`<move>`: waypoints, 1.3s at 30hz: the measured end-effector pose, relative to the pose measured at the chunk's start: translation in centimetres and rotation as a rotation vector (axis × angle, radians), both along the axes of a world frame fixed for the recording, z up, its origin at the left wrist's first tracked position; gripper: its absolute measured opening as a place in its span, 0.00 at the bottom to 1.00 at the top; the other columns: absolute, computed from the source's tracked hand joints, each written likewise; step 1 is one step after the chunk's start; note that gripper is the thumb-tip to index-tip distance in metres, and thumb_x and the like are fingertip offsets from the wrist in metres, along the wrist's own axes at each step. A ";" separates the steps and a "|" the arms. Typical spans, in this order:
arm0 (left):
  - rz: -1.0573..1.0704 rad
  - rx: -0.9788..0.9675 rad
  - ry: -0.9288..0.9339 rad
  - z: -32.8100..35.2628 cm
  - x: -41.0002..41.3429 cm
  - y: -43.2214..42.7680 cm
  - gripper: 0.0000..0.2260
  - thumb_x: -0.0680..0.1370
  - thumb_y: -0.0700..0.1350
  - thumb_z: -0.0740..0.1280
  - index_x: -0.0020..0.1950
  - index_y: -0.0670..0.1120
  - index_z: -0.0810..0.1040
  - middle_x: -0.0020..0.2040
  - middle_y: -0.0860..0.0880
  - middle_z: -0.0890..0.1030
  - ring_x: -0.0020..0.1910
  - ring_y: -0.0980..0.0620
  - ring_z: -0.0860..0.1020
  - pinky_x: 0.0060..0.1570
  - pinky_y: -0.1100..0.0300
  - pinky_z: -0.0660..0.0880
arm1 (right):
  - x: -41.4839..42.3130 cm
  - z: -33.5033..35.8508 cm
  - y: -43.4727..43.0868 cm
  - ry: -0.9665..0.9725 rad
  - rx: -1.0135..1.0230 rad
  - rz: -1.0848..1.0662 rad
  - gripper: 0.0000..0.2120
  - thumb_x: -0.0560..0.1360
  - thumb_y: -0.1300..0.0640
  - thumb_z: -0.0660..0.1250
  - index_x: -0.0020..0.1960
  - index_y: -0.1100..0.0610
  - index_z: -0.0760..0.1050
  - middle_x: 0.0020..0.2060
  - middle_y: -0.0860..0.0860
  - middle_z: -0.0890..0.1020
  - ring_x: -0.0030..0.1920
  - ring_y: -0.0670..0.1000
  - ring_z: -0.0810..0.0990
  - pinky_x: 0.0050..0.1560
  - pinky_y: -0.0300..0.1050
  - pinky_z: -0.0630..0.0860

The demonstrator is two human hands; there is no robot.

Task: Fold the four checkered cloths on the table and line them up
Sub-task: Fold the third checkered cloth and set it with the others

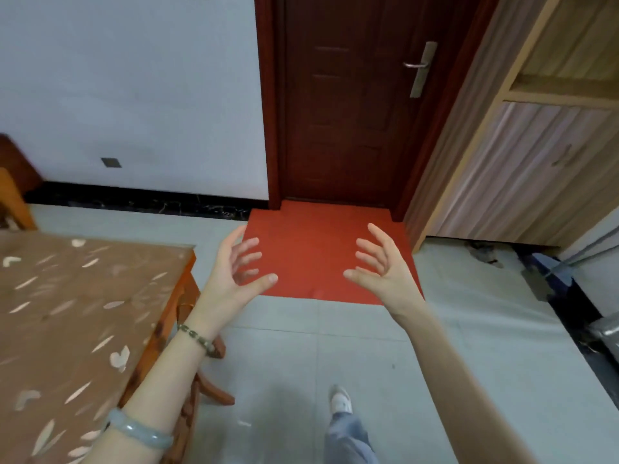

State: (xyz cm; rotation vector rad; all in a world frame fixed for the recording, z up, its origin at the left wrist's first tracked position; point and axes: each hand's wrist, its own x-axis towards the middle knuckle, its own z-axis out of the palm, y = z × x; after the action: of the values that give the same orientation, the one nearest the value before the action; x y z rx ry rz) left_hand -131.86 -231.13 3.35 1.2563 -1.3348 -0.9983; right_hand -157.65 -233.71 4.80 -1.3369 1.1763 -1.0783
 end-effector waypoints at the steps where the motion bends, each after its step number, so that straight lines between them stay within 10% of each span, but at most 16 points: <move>1: 0.027 0.002 0.005 -0.3 0.1 -1.7 0.40 0.67 0.44 0.74 0.74 0.54 0.57 0.67 0.53 0.71 0.62 0.61 0.74 0.58 0.61 0.74 | 0.2 -0.3 -2.4 0.003 -0.001 0.025 0.42 0.67 0.67 0.75 0.73 0.45 0.59 0.65 0.51 0.72 0.64 0.48 0.74 0.60 0.43 0.75; 17: 0.563 -0.011 0.060 -1.2 2.8 -24.9 0.41 0.66 0.45 0.76 0.74 0.53 0.59 0.65 0.51 0.72 0.60 0.58 0.75 0.55 0.65 0.74 | 8.3 0.8 -37.1 -0.016 0.059 0.524 0.41 0.68 0.69 0.73 0.73 0.46 0.60 0.65 0.51 0.73 0.64 0.48 0.74 0.61 0.47 0.76; 39: 1.081 -0.024 0.017 -1.9 32.6 -42.3 0.41 0.62 0.56 0.75 0.70 0.58 0.59 0.65 0.51 0.72 0.62 0.54 0.75 0.62 0.48 0.73 | 48.0 0.4 -61.3 -0.021 0.069 1.055 0.37 0.70 0.69 0.72 0.69 0.42 0.62 0.64 0.50 0.74 0.63 0.47 0.74 0.51 0.33 0.77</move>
State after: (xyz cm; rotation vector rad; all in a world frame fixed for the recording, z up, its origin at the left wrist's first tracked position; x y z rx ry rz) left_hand -99.22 -273.40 1.45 1.6361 -0.4690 -0.2118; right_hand -109.62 -295.04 5.21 -1.5748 0.3401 -0.2707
